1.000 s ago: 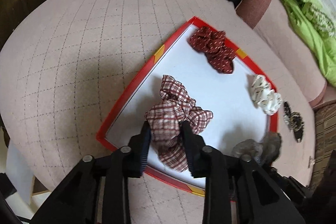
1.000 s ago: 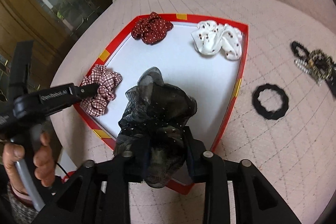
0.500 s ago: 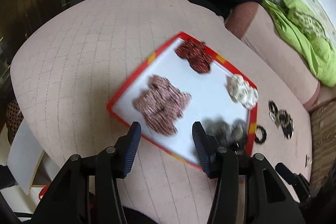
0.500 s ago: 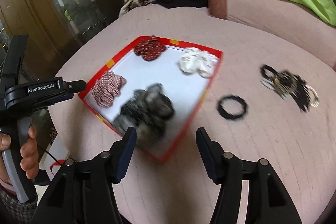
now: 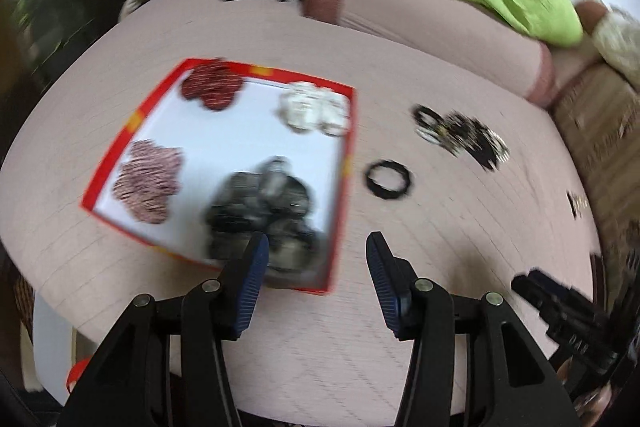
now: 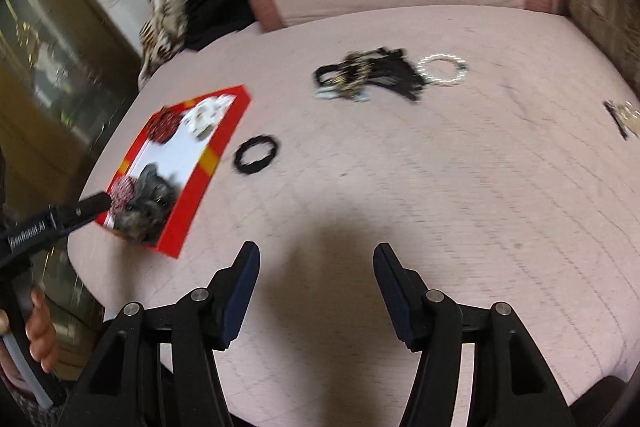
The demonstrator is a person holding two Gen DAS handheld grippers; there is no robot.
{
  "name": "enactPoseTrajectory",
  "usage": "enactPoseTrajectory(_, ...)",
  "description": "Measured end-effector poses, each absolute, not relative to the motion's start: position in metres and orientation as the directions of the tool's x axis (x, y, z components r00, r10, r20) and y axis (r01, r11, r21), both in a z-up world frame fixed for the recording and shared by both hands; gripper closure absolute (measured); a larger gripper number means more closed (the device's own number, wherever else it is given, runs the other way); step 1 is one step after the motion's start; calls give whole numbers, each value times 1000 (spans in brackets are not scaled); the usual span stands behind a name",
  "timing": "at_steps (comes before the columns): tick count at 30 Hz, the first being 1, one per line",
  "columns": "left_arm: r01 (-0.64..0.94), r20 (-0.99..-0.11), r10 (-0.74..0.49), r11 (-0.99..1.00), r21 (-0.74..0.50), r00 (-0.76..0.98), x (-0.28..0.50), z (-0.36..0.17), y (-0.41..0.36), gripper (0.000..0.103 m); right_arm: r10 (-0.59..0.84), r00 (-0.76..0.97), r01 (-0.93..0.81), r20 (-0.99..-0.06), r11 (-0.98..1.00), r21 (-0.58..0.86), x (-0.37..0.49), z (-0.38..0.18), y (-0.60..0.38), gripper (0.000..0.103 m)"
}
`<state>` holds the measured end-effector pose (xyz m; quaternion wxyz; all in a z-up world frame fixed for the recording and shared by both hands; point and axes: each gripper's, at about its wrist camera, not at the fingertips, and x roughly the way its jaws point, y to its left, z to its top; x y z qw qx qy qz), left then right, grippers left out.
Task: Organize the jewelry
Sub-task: 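Grasp black scalloped hair tie with left tool while right tool grasps beaded hair tie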
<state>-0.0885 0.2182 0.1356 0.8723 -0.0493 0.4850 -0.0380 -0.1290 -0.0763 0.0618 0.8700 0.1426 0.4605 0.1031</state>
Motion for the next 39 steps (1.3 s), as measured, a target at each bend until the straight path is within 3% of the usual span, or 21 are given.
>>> enactPoseTrajectory(7,184,-858,-136,982,-50,494,-70,116,146,53,267,585,17,-766,940,340,-122,58,-110,39)
enactPoseTrajectory(15,203,-886,-132,978,-44,445,-14,75,111,54,205,605,43,-769,956,289,-73,57,-136,40)
enactPoseTrajectory(22,181,-898,-122,982,-48,423,20,48,106,54,322,594,3,-737,916,402,-1,61,-132,59)
enactPoseTrajectory(32,210,-893,-115,977,-24,434,25,33,98,55,335,544,34,-770,908,419,66,26,-102,60)
enactPoseTrajectory(33,207,-891,-114,978,-23,439,25,33,98,60,335,542,42,-771,905,423,70,24,-102,60)
enactPoseTrajectory(34,201,-889,-106,979,-15,446,24,33,98,78,336,542,47,-771,903,426,73,22,-102,71)
enactPoseTrajectory(35,197,-887,-98,980,-8,451,23,32,96,87,339,538,49,-772,901,430,75,20,-101,87)
enactPoseTrajectory(36,199,-887,-111,980,-22,448,22,33,97,94,345,530,49,-775,900,434,76,19,-101,93)
enactPoseTrajectory(39,203,-889,-157,976,-75,429,20,37,98,95,356,527,57,-772,892,449,69,20,-104,94)
